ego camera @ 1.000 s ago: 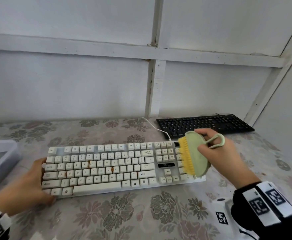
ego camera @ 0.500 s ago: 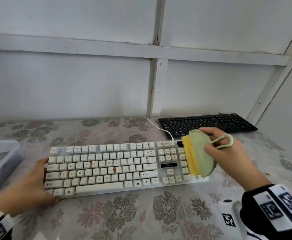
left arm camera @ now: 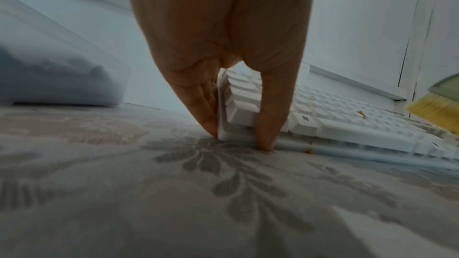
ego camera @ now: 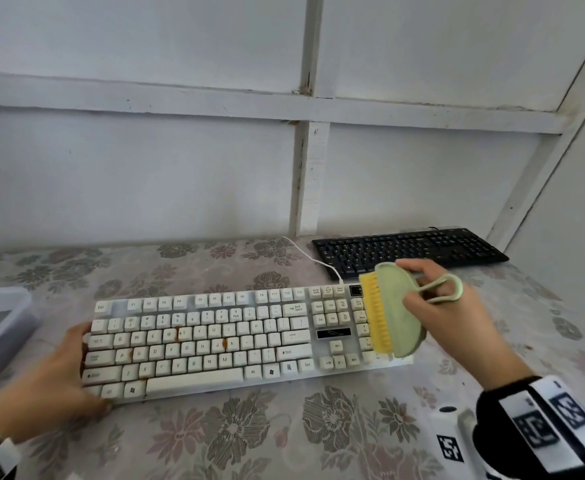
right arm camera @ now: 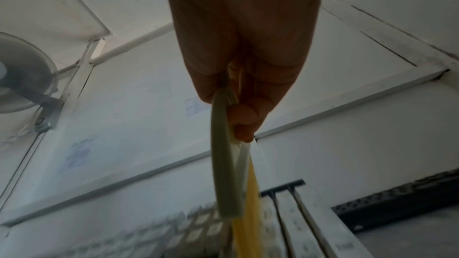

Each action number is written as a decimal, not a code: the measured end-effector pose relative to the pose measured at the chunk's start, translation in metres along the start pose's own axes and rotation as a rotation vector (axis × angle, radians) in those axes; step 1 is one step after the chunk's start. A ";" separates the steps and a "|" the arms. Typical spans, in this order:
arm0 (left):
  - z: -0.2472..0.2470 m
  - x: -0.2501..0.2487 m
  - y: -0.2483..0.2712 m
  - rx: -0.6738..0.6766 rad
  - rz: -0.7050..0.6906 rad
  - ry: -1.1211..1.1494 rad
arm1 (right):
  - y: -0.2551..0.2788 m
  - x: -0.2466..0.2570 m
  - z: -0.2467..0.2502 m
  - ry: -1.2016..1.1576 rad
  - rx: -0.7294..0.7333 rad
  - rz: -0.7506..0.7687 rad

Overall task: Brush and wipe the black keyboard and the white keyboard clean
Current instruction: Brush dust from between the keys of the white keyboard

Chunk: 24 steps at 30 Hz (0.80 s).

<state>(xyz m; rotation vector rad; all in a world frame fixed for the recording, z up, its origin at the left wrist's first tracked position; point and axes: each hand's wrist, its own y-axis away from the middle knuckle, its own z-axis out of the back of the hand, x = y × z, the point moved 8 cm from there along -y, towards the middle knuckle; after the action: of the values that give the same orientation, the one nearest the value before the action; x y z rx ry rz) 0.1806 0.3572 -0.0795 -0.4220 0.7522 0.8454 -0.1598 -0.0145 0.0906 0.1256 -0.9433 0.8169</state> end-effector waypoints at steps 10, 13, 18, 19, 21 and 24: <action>-0.008 0.028 -0.018 0.142 -0.027 0.017 | 0.014 -0.006 0.000 0.027 0.057 -0.046; -0.008 0.029 -0.018 0.150 -0.021 0.002 | 0.000 0.013 0.004 -0.019 -0.029 0.041; -0.009 0.024 -0.013 0.160 -0.016 0.039 | -0.006 0.015 -0.026 0.037 0.040 0.044; -0.009 0.011 -0.009 0.139 -0.022 0.032 | -0.003 0.010 -0.031 0.044 0.053 0.025; 0.000 -0.010 0.001 0.030 -0.019 -0.028 | 0.006 0.001 -0.037 0.068 0.093 -0.003; 0.007 -0.026 0.011 -0.044 -0.010 -0.065 | 0.016 -0.005 -0.044 0.147 0.204 -0.028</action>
<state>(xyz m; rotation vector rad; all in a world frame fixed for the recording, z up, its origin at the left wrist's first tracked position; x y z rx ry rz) 0.1633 0.3547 -0.0560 -0.4351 0.6720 0.8632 -0.1427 0.0122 0.0565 0.2517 -0.7172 0.8835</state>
